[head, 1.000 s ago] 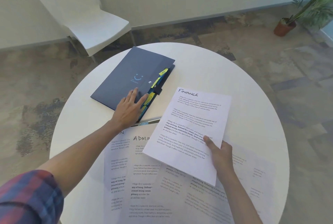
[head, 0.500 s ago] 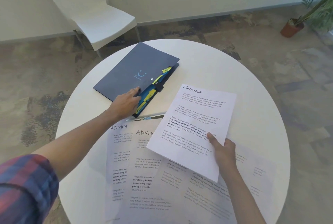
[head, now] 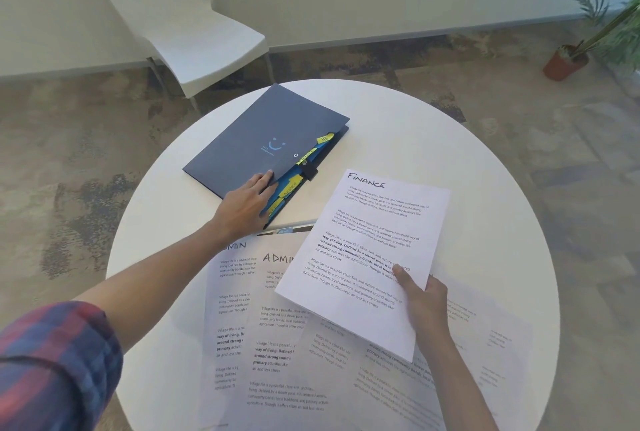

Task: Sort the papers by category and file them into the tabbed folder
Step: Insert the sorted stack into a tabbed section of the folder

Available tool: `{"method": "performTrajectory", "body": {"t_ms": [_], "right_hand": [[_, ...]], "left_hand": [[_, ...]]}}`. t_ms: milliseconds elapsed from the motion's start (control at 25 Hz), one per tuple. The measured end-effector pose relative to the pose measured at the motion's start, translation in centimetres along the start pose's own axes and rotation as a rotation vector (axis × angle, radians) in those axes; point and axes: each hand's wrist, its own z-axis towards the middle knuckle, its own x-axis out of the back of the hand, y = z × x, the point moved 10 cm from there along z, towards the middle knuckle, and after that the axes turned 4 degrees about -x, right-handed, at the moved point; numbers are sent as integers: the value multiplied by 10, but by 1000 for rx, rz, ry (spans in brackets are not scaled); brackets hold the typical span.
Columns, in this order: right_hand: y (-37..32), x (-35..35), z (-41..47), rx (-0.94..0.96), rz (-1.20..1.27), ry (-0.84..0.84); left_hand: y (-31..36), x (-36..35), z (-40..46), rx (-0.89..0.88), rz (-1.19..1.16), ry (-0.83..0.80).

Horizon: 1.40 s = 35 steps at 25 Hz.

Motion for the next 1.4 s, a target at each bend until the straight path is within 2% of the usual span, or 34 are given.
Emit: {"method": "performTrajectory", "body": {"t_ms": [120,360,680,880,960,1000,1120,1200,1280,1400], "right_hand": [[1,1,2,-1,-10,10],[1,0,2,-5,-9,12],[3,1,3,-9,-14,12],[2,3,3,-10,-24,12],[3,4,4,-11,-25,11],[4,4,5,-12,-25,12],[5,4,8,-14,-20,14],[5,3,9,-17,-17,14],[6,4,10,-22,-12,10],[7,5,10,-22,-3,8]], "left_hand": [[-1,0,-2,-18,108,68],[-5,-1,2,-26,93,142],[0,3,2,-16,152,157],[20,29,10,-72,89,321],[30,45,22,-50,-20,325],[30,47,31,23,-115,288],[23,23,51,376,-516,128],[23,-7,57,572,-879,67],[26,-27,59,706,-1207,101],[31,-35,53,870,-1501,245]]}}
